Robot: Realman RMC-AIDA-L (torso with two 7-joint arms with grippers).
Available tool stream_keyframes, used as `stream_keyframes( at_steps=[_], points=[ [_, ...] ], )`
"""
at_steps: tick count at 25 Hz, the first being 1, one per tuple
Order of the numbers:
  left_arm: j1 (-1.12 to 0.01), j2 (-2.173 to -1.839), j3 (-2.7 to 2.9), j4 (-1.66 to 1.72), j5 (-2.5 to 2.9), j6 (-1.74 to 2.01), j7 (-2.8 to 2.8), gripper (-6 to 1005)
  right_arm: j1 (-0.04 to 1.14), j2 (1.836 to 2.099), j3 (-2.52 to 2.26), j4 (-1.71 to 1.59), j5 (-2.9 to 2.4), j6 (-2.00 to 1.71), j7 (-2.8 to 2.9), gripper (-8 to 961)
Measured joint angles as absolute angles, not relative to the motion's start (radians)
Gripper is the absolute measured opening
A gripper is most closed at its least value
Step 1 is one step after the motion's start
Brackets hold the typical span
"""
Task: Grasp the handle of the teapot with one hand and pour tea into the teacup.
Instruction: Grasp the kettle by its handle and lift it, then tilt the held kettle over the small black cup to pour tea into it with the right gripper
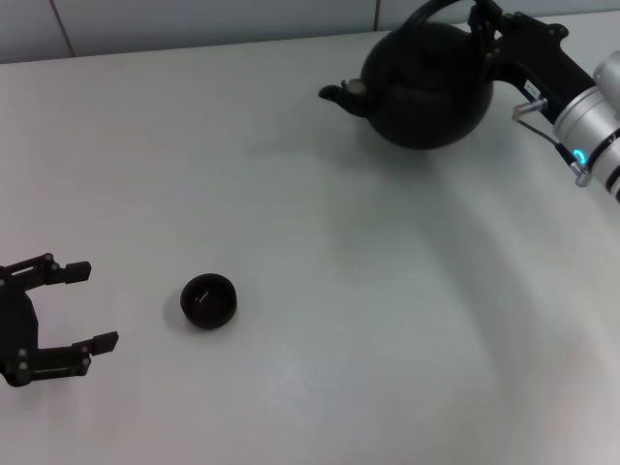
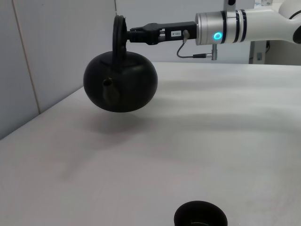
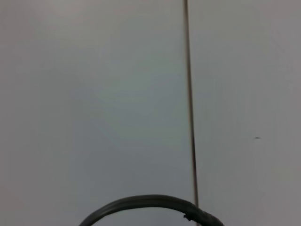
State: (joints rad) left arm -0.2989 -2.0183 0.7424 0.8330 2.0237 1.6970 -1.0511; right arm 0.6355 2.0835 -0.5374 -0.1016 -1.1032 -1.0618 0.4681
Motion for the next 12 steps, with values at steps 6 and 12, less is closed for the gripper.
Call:
stream_keyframes(
  at_steps=[6,12],
  points=[
    [-0.296,-2.016,0.742,0.834,2.024,1.699,-1.054,846,0.645,2.085,-0.602,-0.108,-1.103,-1.058,0.470,101],
    [-0.299,-2.016,0.742,0.834,2.024,1.692,-1.058,846,0.658,2.085,-0.722,-0.133,-1.103,-1.065,0.472,102]
  ],
)
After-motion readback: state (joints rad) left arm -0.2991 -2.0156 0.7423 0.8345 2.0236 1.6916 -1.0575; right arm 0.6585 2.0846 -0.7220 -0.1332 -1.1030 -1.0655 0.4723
